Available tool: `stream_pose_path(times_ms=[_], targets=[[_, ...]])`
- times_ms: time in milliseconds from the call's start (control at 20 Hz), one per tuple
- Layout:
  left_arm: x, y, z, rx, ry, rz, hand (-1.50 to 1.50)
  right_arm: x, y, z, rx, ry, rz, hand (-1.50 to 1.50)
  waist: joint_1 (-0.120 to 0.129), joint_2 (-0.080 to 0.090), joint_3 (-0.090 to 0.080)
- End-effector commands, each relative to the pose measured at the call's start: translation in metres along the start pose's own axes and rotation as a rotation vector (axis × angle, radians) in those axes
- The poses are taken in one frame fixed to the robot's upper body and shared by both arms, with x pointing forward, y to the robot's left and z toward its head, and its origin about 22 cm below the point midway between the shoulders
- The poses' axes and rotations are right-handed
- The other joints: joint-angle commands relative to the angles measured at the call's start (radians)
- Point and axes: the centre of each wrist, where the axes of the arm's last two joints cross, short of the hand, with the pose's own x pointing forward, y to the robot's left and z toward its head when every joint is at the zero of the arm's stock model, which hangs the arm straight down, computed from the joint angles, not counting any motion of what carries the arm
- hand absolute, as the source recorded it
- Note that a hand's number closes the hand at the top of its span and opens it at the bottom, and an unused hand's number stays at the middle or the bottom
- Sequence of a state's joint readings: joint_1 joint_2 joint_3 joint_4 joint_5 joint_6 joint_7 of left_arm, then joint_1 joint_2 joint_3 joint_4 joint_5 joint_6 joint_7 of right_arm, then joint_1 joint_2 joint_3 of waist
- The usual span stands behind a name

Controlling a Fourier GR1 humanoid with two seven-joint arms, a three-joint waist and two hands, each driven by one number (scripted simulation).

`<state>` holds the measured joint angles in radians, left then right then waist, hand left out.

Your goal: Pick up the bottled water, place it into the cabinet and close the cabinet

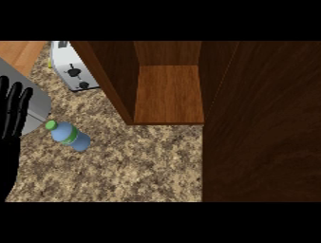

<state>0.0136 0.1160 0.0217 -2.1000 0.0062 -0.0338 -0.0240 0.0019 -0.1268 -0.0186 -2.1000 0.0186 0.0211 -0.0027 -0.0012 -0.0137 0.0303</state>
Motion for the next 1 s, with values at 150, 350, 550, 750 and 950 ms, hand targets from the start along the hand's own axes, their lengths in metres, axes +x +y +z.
stream_pose_path(times_ms=[150,350,550,750,950], targets=[[0.013,0.031,-0.013,0.073,-0.001,-0.016,-1.5,0.008,-0.008,0.036,0.002,0.085,-0.016,-1.5,-0.006,0.012,-0.03],[-0.012,0.043,0.017,0.216,0.185,0.214,-1.5,0.011,-0.003,0.048,0.142,0.162,-0.202,-1.5,-0.004,0.009,-0.031],[0.012,0.043,0.035,0.198,0.195,0.253,-1.5,0.044,-0.016,0.065,0.173,0.183,-0.208,-1.5,-0.002,0.009,-0.03],[0.035,0.032,0.054,0.228,0.204,0.264,-1.5,0.063,-0.009,0.079,0.15,0.184,-0.225,-1.5,0.0,0.01,-0.03],[0.048,0.057,0.051,0.21,0.207,0.255,-1.5,0.075,-0.015,0.088,0.145,0.172,-0.233,-1.5,-0.002,0.011,-0.03]])
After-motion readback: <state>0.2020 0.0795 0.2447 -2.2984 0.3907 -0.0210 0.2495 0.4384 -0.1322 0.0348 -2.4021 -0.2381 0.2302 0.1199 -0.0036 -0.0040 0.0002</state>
